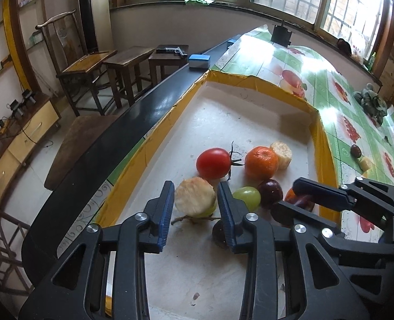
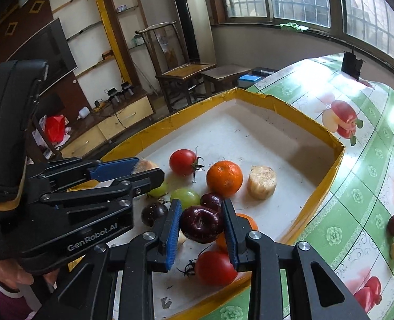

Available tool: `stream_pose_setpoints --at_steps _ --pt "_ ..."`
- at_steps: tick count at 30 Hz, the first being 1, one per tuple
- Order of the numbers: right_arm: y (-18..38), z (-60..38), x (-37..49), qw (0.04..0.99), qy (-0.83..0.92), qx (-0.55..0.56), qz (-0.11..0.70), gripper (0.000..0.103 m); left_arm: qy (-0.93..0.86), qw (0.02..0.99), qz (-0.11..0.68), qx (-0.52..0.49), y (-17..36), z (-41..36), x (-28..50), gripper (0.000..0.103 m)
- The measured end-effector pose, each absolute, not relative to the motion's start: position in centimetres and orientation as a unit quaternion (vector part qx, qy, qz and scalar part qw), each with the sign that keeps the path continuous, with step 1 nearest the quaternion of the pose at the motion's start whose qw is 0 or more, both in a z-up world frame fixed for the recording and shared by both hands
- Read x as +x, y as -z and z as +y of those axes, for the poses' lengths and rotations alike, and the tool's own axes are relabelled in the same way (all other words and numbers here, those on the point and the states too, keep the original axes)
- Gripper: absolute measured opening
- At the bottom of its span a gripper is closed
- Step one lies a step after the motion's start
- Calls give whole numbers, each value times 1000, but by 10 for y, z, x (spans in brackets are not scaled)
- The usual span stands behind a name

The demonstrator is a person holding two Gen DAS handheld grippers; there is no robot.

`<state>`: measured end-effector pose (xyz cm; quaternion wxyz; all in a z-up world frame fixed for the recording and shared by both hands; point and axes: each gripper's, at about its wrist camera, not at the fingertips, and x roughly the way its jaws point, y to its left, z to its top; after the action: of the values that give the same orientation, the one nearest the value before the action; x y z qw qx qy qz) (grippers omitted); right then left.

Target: Organize fruits

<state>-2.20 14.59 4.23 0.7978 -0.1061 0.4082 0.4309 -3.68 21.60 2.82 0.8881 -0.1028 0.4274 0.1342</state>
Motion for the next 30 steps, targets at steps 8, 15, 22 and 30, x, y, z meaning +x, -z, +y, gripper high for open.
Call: stream_pose_setpoints --at_steps 8,15,22,30 --pt "-53 126 -30 802 -430 -74 408 38 -137 893 414 -115 -39 214 -43 61" --pt "-65 86 -37 817 -409 -46 405 40 -111 903 403 -102 -50 187 -46 61" --pt "-67 33 -41 834 -369 -27 410 42 -71 909 402 -85 -58 145 -40 61" --pt "-54 -57 -43 856 -293 -7 427 43 -12 906 417 -72 -60 92 -19 61"
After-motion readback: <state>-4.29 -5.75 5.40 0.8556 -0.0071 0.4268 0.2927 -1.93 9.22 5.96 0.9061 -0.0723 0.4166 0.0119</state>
